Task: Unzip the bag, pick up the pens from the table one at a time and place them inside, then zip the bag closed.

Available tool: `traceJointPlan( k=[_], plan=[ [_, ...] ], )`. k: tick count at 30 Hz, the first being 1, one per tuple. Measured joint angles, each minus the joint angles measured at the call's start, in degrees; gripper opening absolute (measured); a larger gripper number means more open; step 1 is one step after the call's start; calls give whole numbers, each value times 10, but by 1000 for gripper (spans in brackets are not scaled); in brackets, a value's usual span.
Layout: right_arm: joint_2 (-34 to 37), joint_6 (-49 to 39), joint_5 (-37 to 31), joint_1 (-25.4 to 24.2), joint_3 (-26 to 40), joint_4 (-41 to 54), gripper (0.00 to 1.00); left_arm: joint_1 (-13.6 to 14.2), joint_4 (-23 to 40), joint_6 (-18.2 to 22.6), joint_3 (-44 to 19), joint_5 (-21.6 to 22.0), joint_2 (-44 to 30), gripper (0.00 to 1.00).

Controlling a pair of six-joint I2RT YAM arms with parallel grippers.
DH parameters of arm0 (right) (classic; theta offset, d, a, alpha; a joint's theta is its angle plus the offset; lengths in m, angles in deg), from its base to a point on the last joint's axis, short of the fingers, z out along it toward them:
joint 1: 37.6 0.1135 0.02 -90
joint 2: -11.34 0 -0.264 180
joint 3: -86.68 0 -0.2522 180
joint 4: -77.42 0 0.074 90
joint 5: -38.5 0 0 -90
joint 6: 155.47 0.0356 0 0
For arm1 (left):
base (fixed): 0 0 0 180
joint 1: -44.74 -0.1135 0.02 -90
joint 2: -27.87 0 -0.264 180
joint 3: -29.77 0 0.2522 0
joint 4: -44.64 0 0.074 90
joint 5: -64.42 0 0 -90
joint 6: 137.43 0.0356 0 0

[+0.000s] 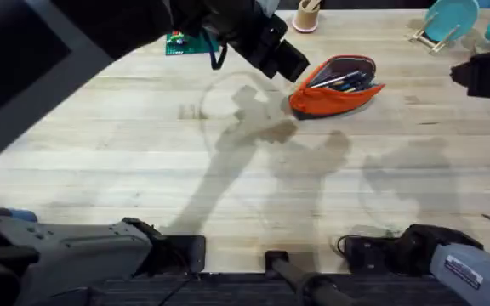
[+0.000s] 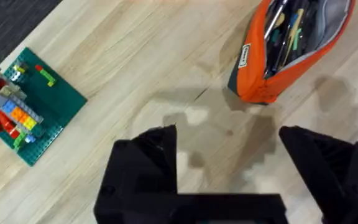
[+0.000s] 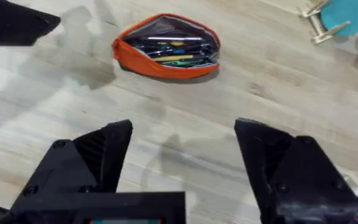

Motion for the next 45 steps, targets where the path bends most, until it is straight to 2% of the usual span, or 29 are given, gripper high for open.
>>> traceJointPlan(
  k=[8,19,26,30,33,45],
  plan=[
    [0,17,33,0,0,0,996,-8,3,3,0,2,5,994],
    [0,86,59,0,0,0,996,-39,3,29,0,2,17,993],
    [11,114,122,0,0,0,996,-53,7,88,0,-7,17,994],
    [29,127,134,0,0,0,996,-55,23,149,0,-43,17,993],
    [36,131,137,0,0,0,996,-55,25,177,0,-59,17,992],
    [36,142,139,7,0,-1,997,-59,38,206,0,-83,17,995]
  ],
)
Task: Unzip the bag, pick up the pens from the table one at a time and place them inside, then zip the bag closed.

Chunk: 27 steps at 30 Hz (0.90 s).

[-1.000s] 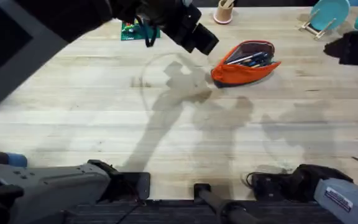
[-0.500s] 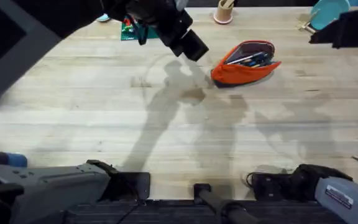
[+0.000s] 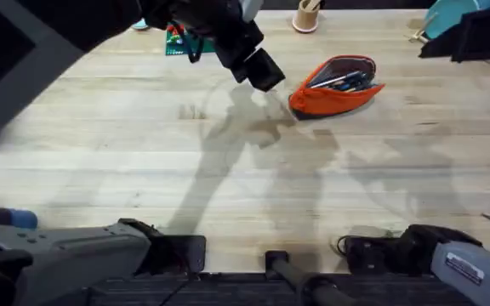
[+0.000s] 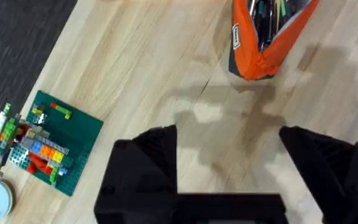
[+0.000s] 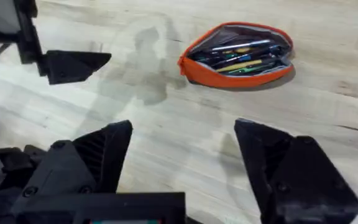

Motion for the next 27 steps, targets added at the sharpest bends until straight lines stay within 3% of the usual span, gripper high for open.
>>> traceJointPlan(
  k=[3,5,11,22,27],
  plan=[
    [0,5,-4,15,0,0,997,-14,0,10,1,-22,0,995],
    [0,15,-31,36,0,0,997,-40,-2,25,13,-62,0,996],
    [0,34,-49,44,0,0,997,-47,-45,33,63,-88,0,997],
    [0,87,-52,44,0,0,997,-47,-255,44,226,-189,0,997],
    [0,106,-52,44,0,0,997,-47,-312,49,284,-230,0,997]
  ],
)
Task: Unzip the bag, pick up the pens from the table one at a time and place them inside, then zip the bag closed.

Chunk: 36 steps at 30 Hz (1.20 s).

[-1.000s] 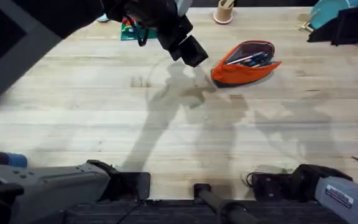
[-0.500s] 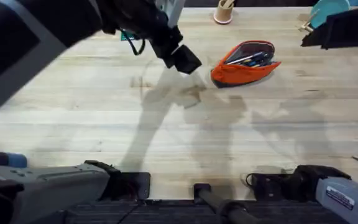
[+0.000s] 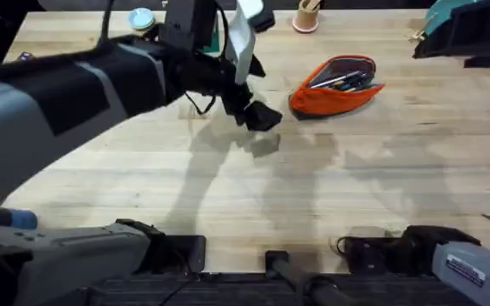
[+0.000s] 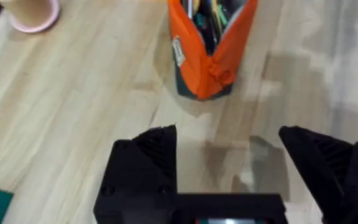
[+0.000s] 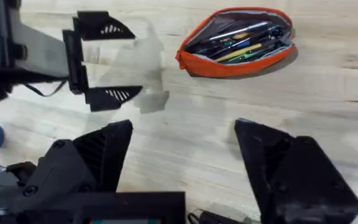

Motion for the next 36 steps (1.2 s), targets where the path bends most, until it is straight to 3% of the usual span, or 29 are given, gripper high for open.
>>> traceJointPlan(
  k=[7,14,17,23,30,36],
  plan=[
    [0,26,0,0,0,0,997,-12,-6,40,23,-61,0,996],
    [0,48,0,0,0,0,997,-74,-1,85,27,-140,0,996],
    [0,59,0,0,0,0,998,-90,6,94,27,-156,0,996],
    [0,87,0,10,0,0,998,-92,15,101,27,-170,0,995],
    [0,141,-34,92,0,-1,998,-92,16,103,27,-171,0,995],
    [0,228,-104,187,-16,-37,996,-92,16,103,27,-172,0,995]
  ],
)
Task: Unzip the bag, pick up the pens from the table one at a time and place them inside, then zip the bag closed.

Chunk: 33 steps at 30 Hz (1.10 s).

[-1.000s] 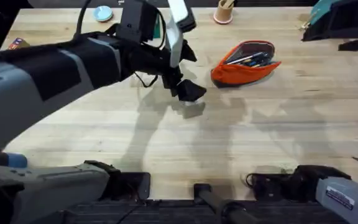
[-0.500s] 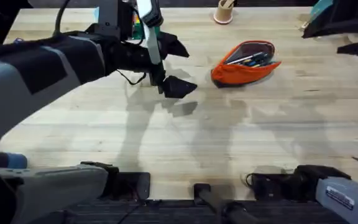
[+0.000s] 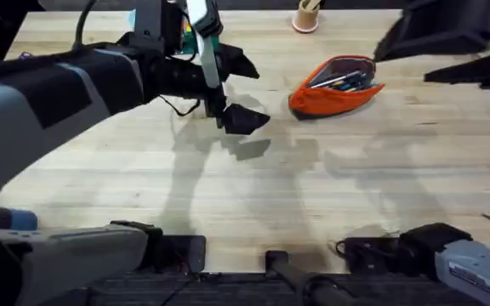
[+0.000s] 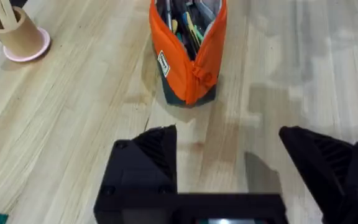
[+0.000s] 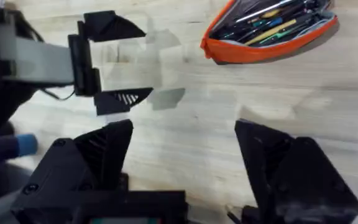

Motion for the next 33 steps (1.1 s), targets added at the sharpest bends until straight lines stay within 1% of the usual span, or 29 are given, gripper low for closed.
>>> traceJointPlan(
  k=[6,13,17,23,33],
  plan=[
    [0,84,-70,74,-84,-74,996,0,0,0,0,0,0,995],
    [0,152,-136,133,-183,-192,996,0,0,0,0,0,0,995],
    [0,176,-158,145,-217,-228,996,0,0,0,0,0,0,995],
    [11,198,-192,152,-247,-248,996,0,0,0,0,0,0,995],
    [39,215,-211,166,-288,-314,996,0,0,0,0,0,0,995]
  ],
)
